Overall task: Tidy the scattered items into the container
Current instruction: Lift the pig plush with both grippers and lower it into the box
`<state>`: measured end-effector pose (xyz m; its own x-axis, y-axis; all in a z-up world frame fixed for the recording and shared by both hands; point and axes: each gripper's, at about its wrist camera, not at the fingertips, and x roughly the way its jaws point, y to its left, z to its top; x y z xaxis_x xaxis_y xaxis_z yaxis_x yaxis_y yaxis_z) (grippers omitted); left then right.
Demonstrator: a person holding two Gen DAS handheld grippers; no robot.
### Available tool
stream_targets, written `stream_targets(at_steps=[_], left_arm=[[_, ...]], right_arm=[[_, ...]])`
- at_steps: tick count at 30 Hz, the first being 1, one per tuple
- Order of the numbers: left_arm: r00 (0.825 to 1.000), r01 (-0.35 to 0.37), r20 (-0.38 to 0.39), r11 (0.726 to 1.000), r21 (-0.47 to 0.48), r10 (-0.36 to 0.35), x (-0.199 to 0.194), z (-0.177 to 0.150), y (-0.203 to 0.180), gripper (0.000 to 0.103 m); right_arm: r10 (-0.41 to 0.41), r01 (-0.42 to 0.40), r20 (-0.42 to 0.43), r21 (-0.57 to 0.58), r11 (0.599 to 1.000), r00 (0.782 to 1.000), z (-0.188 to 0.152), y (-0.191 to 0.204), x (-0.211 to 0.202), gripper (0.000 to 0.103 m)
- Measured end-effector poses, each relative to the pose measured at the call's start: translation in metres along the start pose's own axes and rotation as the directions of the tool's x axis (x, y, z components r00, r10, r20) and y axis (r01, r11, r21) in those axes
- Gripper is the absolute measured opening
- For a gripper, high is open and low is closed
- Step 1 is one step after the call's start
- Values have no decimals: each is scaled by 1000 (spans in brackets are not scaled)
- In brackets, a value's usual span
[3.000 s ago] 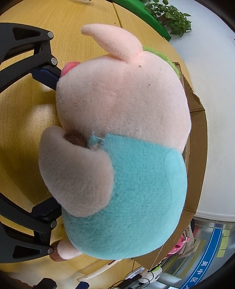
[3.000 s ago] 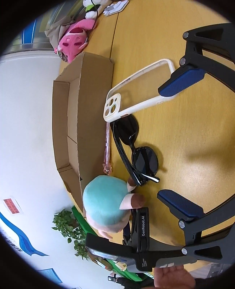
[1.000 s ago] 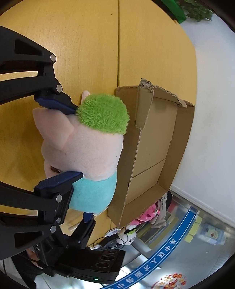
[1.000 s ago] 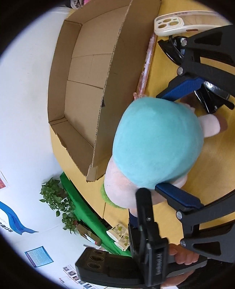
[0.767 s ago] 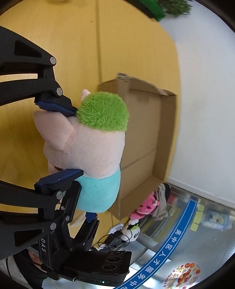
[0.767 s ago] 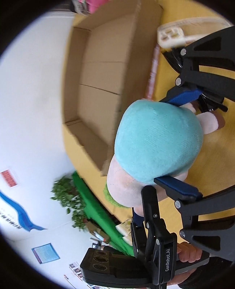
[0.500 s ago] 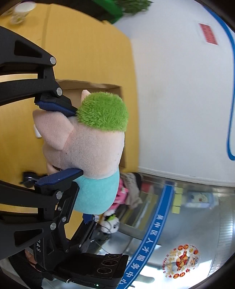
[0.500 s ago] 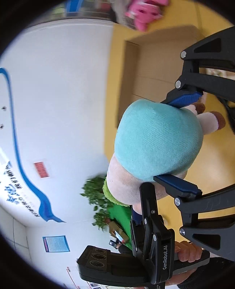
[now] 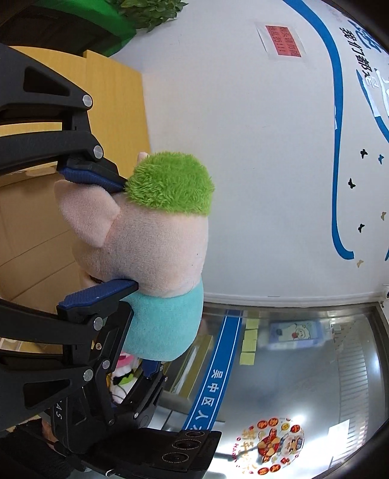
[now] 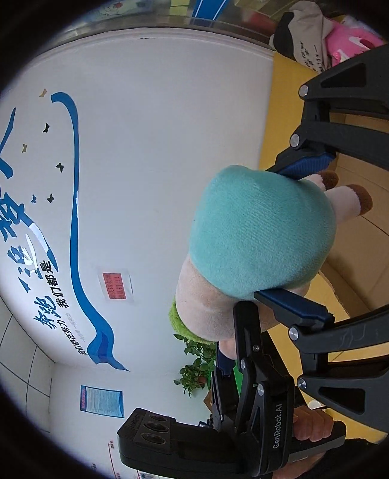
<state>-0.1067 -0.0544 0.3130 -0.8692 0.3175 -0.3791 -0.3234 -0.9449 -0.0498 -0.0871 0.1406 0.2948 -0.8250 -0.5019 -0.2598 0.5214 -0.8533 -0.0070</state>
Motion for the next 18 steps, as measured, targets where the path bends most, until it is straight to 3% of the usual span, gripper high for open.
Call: stream_targets(at_steps=[4,9,14,18], left_arm=[[1000,-5,-28,1000,-16,4,36,14,19,61],[998,-13,-68,999,-35,10,80,8,39,61],[988,-17,-155,997,-75,5,141,-24,63,61],[966,-13,-257,994,-109,-16,193,-66,84,61]], right_arm=[[-8,8,-17,6,1000,1000,7,-15,33,67],[-4,6,-50,24,1000,999,-4,-29,75,67],[3,4,-121,63,998,993,-40,-44,134,67],[19,0,-189,99,995,982,-86,-56,178,67]])
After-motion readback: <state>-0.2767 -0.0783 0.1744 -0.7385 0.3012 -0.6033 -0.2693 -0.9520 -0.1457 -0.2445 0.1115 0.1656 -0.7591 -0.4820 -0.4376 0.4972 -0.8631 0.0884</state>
